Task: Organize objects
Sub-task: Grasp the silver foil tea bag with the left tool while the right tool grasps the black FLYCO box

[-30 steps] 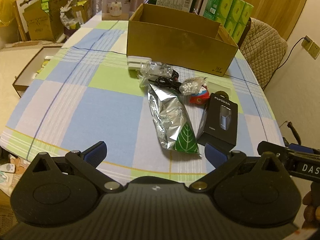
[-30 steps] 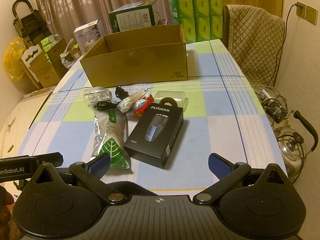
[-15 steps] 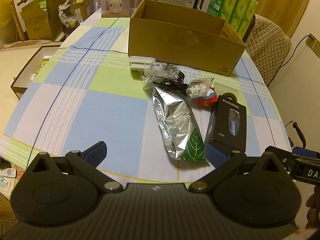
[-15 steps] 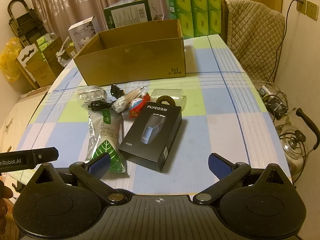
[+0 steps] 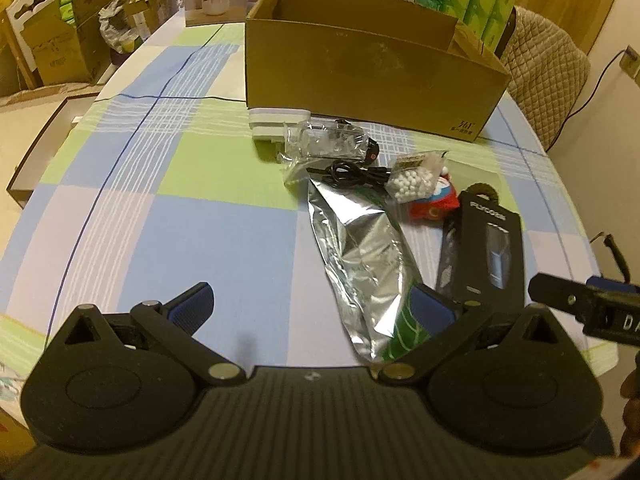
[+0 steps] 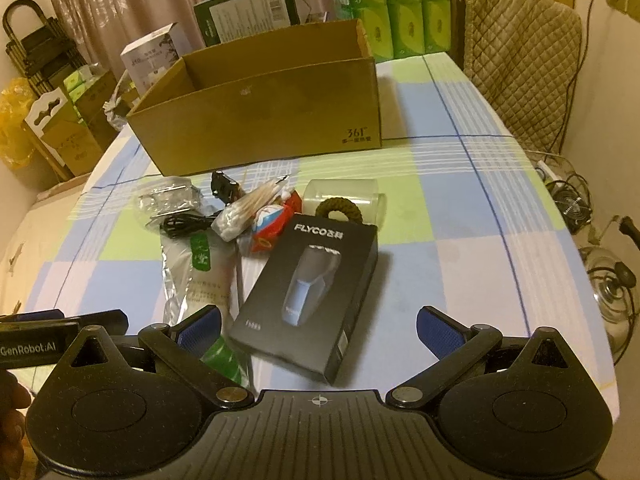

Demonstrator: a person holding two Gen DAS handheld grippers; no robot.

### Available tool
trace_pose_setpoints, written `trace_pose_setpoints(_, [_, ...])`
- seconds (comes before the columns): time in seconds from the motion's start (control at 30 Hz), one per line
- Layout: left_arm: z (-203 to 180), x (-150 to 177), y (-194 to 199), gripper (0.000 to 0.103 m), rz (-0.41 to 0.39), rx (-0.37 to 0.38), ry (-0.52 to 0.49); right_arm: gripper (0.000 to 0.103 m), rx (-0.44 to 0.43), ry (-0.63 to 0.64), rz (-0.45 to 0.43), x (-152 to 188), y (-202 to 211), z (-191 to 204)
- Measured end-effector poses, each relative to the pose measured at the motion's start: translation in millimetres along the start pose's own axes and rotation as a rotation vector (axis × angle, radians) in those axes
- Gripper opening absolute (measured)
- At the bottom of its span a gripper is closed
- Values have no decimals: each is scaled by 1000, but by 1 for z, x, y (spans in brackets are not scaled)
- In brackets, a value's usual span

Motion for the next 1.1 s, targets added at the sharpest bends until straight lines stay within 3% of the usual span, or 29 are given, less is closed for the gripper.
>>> trace_pose_setpoints(0.27, [11,-14,-22,102,-4,-28,-42,101,-9,2,78,-21,-45,6])
trace_pose_setpoints(0.6, [21,-20,-35,102,9,-7,-25,101,2,40,197,-25,-87,16])
trace_pose_setpoints(0.7, [21,-20,-37,102,19,-2,-27,100,14,59,188,-25,-86,12])
trace_pose_setpoints(0.8, [19,-21,-39,102,30,14,-30,83,10,68,181,-24,-80,-1])
trace_pose_setpoints(1.1, [-5,-35,-66,95,109,91,-52,82,23,131,134,-19,-66,-20])
Point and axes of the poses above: each gripper's, at about its wrist camera, not at the fingertips, and y roughly against the way its jaws point, z to its left, x to its underside, the point moved 2 cm from there along -y, roughly the way its jaws point, and after that the axes turned 7 degrees about x, right-handed, at the moved point
